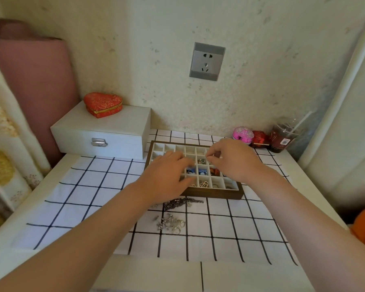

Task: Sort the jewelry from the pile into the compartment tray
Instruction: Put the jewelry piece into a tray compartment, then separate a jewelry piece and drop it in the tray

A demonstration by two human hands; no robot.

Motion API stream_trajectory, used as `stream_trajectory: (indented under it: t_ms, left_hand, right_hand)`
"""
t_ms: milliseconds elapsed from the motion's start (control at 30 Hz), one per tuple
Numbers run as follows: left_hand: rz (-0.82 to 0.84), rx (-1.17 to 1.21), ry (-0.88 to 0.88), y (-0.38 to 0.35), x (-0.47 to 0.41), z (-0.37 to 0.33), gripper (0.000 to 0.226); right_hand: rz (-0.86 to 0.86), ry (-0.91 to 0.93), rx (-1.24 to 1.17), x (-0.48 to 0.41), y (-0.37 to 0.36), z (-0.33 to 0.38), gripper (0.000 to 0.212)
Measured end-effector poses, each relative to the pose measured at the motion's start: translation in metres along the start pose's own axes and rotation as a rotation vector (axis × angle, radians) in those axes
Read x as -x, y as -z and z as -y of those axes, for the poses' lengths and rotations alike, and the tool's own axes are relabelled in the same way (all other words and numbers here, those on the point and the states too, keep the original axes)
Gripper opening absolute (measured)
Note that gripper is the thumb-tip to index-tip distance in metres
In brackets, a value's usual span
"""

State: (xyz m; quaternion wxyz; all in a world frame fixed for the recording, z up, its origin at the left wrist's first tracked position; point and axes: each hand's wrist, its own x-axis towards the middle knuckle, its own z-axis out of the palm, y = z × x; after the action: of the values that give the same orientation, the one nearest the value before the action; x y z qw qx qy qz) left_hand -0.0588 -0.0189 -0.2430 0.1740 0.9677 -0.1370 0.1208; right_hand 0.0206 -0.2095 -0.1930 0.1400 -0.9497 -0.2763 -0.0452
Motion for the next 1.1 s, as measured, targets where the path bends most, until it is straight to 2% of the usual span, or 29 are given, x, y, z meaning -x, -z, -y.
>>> stream_trajectory:
  t_ms: [67, 167, 267, 467, 633, 867, 967, 1100]
  left_hand:
    - [-0.037, 0.000, -0.025, 0.008, 0.012, 0.001, 0.026]
    - [-0.042, 0.002, -0.050, 0.017, 0.034, 0.003, 0.012]
    - [0.022, 0.029, -0.028, 0.020, 0.055, 0.003, 0.017]
    - [0.169, -0.030, -0.072, 0.015, 0.077, -0.004, 0.040]
    - [0.167, -0.043, -0.048, 0.021, 0.077, -0.005, 0.028]
    - [0.146, 0.016, -0.025, 0.019, 0.073, -0.006, 0.025]
    - [0.118, 0.062, -0.006, 0.017, 0.069, -0.007, 0.028]
    - [0.069, 0.295, 0.078, 0.019, 0.064, -0.012, 0.024]
  right_hand:
    - [0.014, 0.078, -0.070, 0.015, 0.002, 0.017, 0.010]
    - [0.144, 0.152, -0.072, 0.038, -0.003, 0.034, 0.011]
    - [0.237, 0.192, 0.017, 0.053, -0.014, 0.039, 0.014]
    - [0.247, 0.271, 0.120, 0.065, -0.030, 0.043, 0.019]
    - [0.231, 0.261, 0.117, 0.067, -0.034, 0.044, 0.017]
    - [0.266, 0.175, 0.057, 0.070, -0.031, 0.040, 0.013]
    - [0.284, 0.107, -0.090, 0.070, -0.033, 0.044, 0.011]
    - [0.273, -0.085, -0.548, 0.067, -0.031, 0.054, 0.012]
